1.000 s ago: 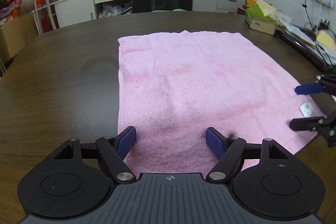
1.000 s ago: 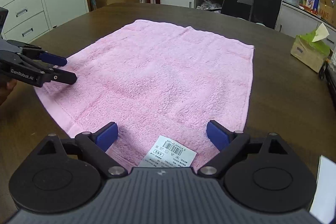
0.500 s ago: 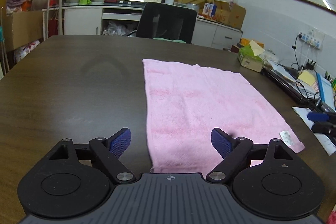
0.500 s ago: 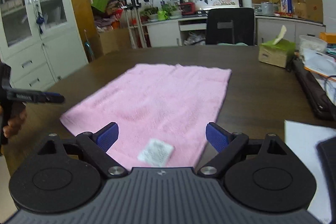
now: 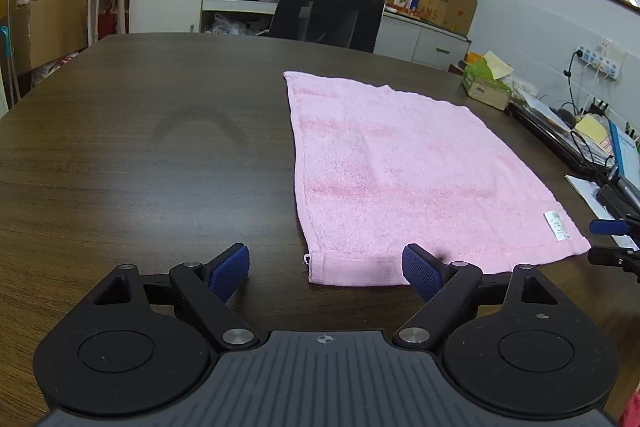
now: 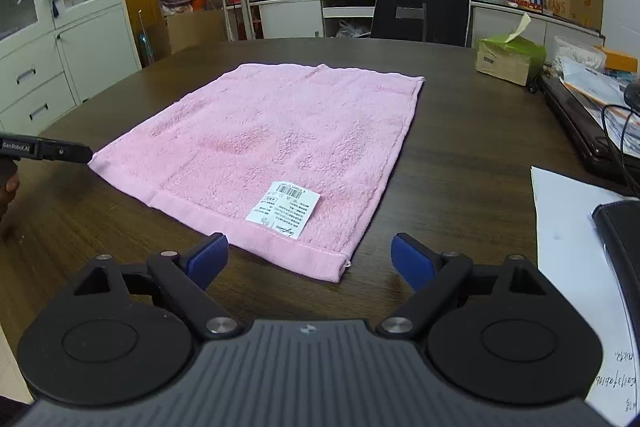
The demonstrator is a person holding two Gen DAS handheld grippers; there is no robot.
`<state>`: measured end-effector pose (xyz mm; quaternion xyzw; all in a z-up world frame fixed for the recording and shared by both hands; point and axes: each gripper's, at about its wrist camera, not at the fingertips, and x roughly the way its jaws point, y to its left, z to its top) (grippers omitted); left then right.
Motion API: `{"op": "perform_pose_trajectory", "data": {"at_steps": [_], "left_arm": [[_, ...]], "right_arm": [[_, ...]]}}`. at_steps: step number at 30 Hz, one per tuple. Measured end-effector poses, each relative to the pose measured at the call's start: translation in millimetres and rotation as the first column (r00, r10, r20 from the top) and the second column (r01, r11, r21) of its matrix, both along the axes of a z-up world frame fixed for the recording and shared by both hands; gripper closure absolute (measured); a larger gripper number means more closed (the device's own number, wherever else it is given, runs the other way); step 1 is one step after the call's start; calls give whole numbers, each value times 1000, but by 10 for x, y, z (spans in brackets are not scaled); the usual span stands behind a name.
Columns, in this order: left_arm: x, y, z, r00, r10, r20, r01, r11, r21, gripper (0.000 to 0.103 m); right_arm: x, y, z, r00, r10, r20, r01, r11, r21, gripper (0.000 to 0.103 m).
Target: Fold towel
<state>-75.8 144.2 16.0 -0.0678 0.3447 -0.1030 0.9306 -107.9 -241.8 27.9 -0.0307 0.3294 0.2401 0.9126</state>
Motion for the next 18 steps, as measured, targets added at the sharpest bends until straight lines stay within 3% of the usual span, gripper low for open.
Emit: {"op": "perform_pose_trajectory", "data": {"at_steps": [3,10,18], "left_arm": [[-16,-3,-11,1000,-5,0,5,1000,2,18],[1,-58,-15,1000,-12,2,12,1000,5,17],[3,-104,-21,1000,-19,2,19,999,27,20]], "right_arm": [[-11,51,-17,1000,12,-13,-12,1000,-10,25],[-19,31,-71,1000,-8,-10,8,1000,7,21],[-10,90,-69,1000,-22,3,22,999,-38,21]]}}
